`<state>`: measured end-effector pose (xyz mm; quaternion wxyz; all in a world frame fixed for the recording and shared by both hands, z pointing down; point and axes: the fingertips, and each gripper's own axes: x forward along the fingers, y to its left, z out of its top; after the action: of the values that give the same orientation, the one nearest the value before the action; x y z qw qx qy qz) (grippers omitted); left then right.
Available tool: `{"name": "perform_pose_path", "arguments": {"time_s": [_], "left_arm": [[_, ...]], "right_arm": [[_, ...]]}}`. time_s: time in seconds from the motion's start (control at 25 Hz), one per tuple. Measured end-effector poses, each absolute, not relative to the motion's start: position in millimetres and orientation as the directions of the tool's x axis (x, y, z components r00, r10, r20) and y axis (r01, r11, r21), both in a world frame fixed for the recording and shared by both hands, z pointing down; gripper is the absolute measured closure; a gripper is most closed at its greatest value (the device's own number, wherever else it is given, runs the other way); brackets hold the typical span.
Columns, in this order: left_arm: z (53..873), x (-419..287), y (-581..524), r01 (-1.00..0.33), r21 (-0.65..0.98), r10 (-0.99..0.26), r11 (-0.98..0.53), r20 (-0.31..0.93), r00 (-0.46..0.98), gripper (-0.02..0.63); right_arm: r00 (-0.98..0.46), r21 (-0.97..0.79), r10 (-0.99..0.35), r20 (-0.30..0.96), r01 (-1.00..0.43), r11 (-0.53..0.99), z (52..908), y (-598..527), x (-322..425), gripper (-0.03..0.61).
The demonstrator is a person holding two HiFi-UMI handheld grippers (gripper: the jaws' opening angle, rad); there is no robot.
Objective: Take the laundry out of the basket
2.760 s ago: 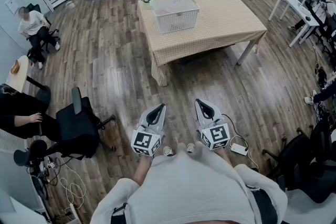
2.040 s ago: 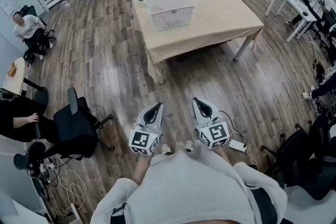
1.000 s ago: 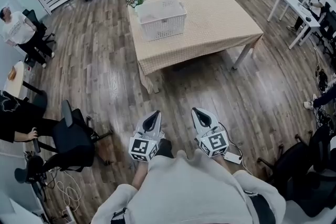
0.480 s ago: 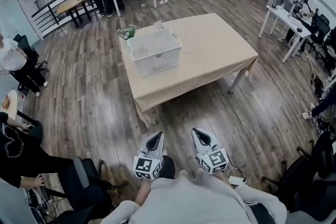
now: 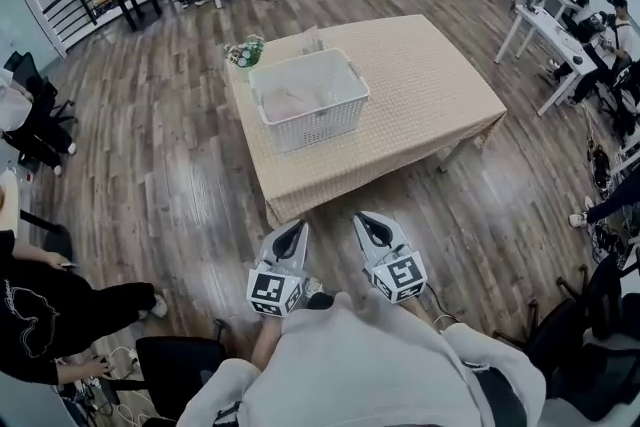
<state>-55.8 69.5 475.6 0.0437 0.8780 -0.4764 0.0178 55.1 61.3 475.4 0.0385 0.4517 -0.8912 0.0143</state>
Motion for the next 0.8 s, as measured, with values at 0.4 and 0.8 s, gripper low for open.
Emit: {"name": "perform_pose_path", "arguments": {"time_s": [0.4, 0.8], "left_arm": [[467.4, -110.1, -14.3, -0.821, 0.06, -0.818, -0.567, 0.071, 0.57, 0.606], [483.4, -114.5, -47.0, -0.815, 0.082, -0.81, -0.573, 0.092, 0.579, 0.606]], "right_arm": [[-0.562, -0.015, -0.823, 0.087, -0.827, 0.563, 475.2, -19.6, -1.0, 0.58], [-0.552, -0.045, -0.827, 0.109, -0.833, 0.551, 493.0, -51.4, -7.5, 0.58]]}}
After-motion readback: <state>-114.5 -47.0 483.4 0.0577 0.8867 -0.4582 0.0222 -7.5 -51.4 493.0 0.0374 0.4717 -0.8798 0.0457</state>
